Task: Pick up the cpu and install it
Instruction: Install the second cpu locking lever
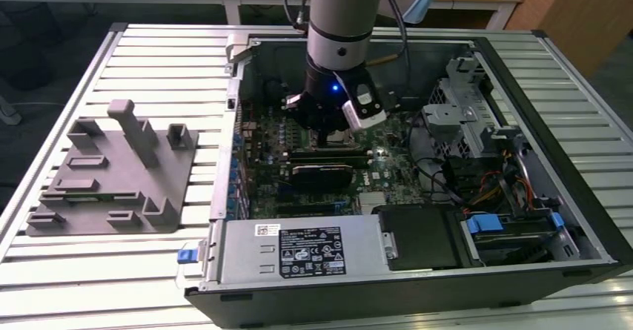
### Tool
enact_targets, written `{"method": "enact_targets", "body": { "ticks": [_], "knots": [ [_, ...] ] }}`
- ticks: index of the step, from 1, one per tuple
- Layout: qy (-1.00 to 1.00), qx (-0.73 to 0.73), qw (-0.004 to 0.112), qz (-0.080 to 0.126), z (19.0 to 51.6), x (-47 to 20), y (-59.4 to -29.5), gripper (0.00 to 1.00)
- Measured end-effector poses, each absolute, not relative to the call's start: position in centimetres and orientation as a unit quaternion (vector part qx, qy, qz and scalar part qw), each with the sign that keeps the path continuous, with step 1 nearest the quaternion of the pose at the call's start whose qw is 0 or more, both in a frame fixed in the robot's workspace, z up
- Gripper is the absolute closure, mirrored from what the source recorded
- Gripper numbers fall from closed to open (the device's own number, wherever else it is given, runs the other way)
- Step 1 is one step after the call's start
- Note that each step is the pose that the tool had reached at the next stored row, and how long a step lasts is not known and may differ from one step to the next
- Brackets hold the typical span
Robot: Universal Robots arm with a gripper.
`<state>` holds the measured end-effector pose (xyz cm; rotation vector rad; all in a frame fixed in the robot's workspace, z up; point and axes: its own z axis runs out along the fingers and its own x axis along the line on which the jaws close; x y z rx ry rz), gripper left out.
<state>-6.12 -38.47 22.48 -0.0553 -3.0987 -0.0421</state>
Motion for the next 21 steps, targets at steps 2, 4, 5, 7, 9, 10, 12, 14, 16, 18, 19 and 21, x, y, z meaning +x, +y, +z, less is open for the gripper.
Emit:
{"method": "enact_targets", "body": {
  "ticks": [2,4,5,7,9,10,12,14,16,18,19,21],
  "knots": [
    [-1.0,-0.01,0.021,-0.013,22.3,-6.1,-38.5,0.89],
    [-1.0,-0.005,0.021,-0.013,22.2,-6.1,-38.7,0.89],
    [-1.0,-0.003,0.021,-0.013,22.1,-6.2,-38.8,0.89],
    [-1.0,-0.002,0.021,-0.014,21.9,-6.3,-38.8,0.89],
    [-1.0,-0.002,0.021,-0.014,21.7,-6.3,-38.8,0.89],
    [-1.0,-0.002,0.021,-0.015,21.7,-6.4,-38.9,0.89],
    [-1.0,-0.002,0.021,-0.018,21.6,-6.5,-39.0,0.89],
    [-1.0,-0.002,0.021,-0.021,21.6,-6.6,-39.1,0.89],
    [-0.999,-0.002,0.021,-0.025,21.5,-6.7,-39.4,0.89],
    [-0.999,-0.002,0.021,-0.029,21.5,-6.9,-39.5,0.89],
    [-0.999,-0.002,0.021,-0.032,21.5,-6.9,-39.6,0.89],
    [-0.999,-0.002,0.021,-0.04,21.5,-7.0,-39.9,0.89]
  ]
}}
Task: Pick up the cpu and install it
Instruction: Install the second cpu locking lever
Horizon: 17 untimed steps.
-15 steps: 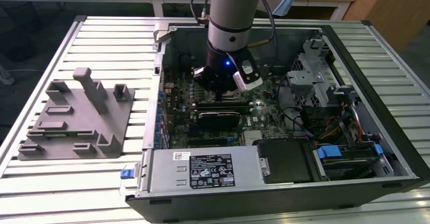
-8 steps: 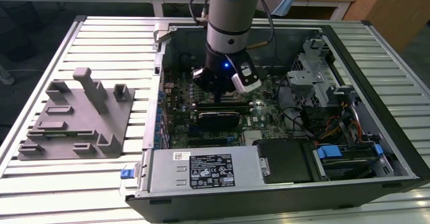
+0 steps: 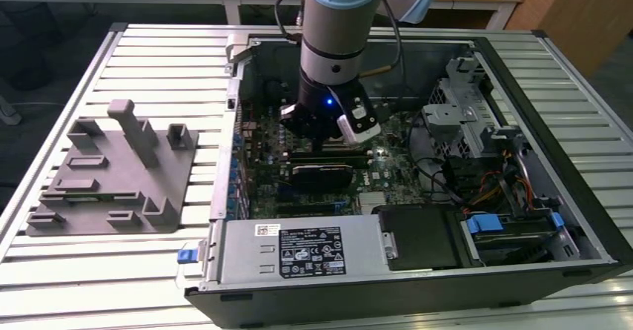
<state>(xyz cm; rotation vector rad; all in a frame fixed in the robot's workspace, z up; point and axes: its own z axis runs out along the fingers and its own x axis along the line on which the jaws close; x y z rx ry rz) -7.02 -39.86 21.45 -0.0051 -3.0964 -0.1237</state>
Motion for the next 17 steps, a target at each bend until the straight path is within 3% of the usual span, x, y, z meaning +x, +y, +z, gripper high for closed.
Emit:
{"method": "enact_targets", "body": {
  "ticks": [4,17],
  "knots": [
    [-0.998,-0.001,0.021,-0.054,21.3,-7.1,-40.26,0.89],
    [-0.997,-0.001,0.021,-0.072,20.82,-7.11,-40.65,0.89]
  ]
}}
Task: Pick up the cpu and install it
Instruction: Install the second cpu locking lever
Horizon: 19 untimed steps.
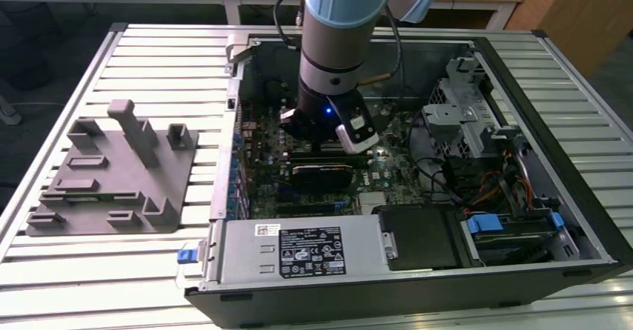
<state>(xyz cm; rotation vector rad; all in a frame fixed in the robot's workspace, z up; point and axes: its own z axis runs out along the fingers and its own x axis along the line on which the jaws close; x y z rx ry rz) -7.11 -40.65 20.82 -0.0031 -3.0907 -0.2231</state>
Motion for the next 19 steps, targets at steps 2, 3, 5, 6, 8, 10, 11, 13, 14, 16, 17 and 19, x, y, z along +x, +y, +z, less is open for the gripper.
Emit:
{"method": "enact_targets", "body": {
  "ticks": [2,3,5,6,8,10,11,13,14,16,17,19],
  "knots": [
    [-0.997,-0.001,0.021,-0.079,20.7,-7.1,-40.7,0.89],
    [-0.996,-0.001,0.021,-0.082,20.7,-7.2,-40.8,0.89],
    [-0.996,-0.001,0.021,-0.09,20.6,-7.2,-40.8,0.89],
    [-0.995,-0.001,0.021,-0.094,20.6,-7.3,-40.9,0.89],
    [-0.995,0.0,0.021,-0.098,20.5,-7.4,-41.0,0.89],
    [-0.995,0.0,0.021,-0.1,20.5,-7.4,-41.3,0.89],
    [-0.995,0.0,0.021,-0.1,20.5,-7.4,-41.5,0.89],
    [-0.994,0.0,0.021,-0.105,20.4,-7.4,-41.8,0.89],
    [-0.994,0.0,0.021,-0.11,20.4,-7.4,-41.9,0.89],
    [-0.992,0.0,0.021,-0.122,20.4,-7.4,-42.1,0.89],
    [-0.992,0.0,0.021,-0.127,20.4,-7.4,-42.2,0.89],
    [-0.991,0.0,0.021,-0.135,20.3,-7.5,-42.4,0.89]
  ]
}}
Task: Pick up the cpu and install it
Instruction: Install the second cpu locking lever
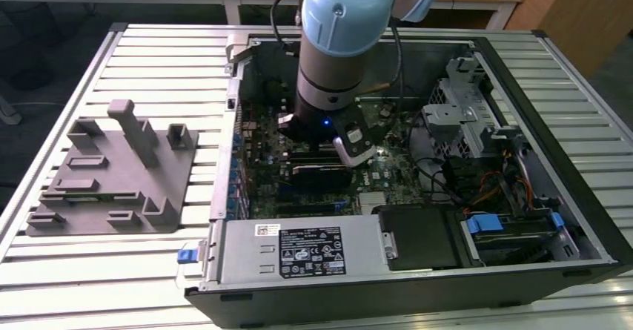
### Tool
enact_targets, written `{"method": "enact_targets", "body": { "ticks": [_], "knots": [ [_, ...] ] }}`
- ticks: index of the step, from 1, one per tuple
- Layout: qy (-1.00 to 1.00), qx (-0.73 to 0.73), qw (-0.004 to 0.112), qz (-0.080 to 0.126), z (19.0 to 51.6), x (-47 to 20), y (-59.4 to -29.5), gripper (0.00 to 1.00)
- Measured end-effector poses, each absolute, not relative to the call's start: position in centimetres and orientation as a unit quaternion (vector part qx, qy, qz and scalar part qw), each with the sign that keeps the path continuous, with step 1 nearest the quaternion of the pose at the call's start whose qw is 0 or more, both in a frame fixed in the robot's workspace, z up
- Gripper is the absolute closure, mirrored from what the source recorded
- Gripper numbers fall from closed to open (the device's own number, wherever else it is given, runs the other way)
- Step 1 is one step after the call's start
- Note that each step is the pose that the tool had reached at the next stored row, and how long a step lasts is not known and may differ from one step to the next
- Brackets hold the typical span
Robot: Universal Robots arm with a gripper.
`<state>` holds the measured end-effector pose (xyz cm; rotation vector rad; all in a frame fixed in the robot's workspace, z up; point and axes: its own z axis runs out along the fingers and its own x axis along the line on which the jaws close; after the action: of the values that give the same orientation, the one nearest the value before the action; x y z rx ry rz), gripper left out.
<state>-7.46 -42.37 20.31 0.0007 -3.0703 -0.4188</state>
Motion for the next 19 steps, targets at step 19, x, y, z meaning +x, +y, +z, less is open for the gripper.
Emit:
{"method": "enact_targets", "body": {
  "ticks": [19],
  "knots": [
    [-0.985,-0.001,0.021,-0.172,19.1,-8.7,-42.7,0.89]
  ]
}}
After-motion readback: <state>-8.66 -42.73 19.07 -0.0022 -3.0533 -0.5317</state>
